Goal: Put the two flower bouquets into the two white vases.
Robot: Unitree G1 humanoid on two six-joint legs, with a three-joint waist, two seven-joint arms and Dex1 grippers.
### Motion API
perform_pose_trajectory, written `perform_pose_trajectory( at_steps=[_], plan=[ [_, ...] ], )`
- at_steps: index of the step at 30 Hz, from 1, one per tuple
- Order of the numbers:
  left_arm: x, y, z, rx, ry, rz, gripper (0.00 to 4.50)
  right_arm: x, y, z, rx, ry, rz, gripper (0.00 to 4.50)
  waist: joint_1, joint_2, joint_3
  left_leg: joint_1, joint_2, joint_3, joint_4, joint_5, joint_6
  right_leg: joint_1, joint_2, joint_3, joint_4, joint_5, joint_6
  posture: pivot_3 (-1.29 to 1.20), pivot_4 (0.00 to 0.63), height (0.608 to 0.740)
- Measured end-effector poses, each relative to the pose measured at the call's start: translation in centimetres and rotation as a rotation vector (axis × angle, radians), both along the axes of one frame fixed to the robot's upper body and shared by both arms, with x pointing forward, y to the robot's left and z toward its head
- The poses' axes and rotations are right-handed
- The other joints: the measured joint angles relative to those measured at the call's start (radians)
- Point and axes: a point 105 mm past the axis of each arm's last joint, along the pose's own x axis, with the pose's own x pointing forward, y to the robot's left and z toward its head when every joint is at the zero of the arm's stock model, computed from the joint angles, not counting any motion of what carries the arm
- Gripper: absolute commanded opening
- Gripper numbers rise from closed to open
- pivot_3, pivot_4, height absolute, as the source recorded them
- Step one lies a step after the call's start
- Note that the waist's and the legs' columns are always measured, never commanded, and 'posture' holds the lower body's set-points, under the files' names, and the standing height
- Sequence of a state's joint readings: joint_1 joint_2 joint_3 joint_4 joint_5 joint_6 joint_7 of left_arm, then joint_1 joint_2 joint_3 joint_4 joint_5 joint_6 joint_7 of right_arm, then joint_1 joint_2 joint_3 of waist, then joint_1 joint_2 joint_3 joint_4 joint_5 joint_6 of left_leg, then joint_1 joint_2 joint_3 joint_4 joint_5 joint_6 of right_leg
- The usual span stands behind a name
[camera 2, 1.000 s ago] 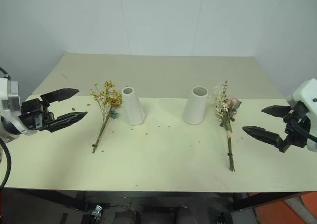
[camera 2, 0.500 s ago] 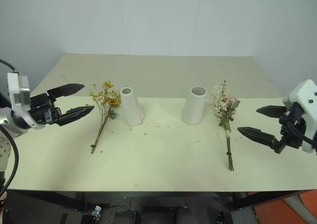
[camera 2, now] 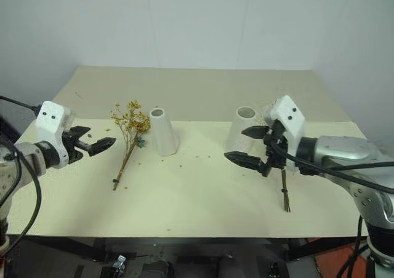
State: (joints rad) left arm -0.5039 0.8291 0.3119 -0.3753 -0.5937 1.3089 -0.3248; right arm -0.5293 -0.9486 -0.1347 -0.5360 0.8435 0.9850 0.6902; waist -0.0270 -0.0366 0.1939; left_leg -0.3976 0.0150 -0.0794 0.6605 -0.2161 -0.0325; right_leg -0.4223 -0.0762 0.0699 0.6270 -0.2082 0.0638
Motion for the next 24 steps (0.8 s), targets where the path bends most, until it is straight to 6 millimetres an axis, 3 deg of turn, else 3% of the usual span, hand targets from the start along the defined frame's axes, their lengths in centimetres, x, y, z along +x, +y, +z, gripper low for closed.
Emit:
perform_pose_trajectory(
  at_steps=[9,16,22,24],
  plan=[
    [2.4,-1.9,-3.3,-0.046,0.274,0.051,4.49,0.4,1.5,-0.2,-0.026,0.019,0.07,4.5,-0.01,0.0,0.0,-0.001,0.0,0.0,0.0,0.0,0.0,-0.002,0.0,0.0,0.001,0.0,0.0,0.0,0.15,0.74],
    [4.9,-2.3,-5.5,-0.013,0.362,0.09,4.49,0.3,2.3,0.5,-0.03,0.0,0.107,4.5,-0.014,0.0,0.0,-0.001,0.0,0.0,-0.001,0.0,0.0,-0.002,0.0,0.0,0.0,0.002,-0.004,0.0,0.15,0.74],
    [6.5,-3.7,-5.7,0.002,0.356,0.051,4.49,-0.1,3.6,1.0,-0.018,-0.016,0.16,4.5,-0.013,0.0,0.0,-0.001,0.0,0.0,-0.001,0.0,0.0,-0.002,0.0,0.0,0.0,0.003,-0.005,0.0,0.15,0.74],
    [7.0,-4.0,-6.1,0.006,0.364,0.048,4.1,-0.2,3.9,0.9,-0.01,-0.013,0.166,4.5,-0.013,0.0,0.0,-0.002,-0.001,0.0,-0.001,0.0,0.0,-0.002,0.0,0.0,0.001,0.003,-0.005,0.0,0.15,0.74]
  ],
)
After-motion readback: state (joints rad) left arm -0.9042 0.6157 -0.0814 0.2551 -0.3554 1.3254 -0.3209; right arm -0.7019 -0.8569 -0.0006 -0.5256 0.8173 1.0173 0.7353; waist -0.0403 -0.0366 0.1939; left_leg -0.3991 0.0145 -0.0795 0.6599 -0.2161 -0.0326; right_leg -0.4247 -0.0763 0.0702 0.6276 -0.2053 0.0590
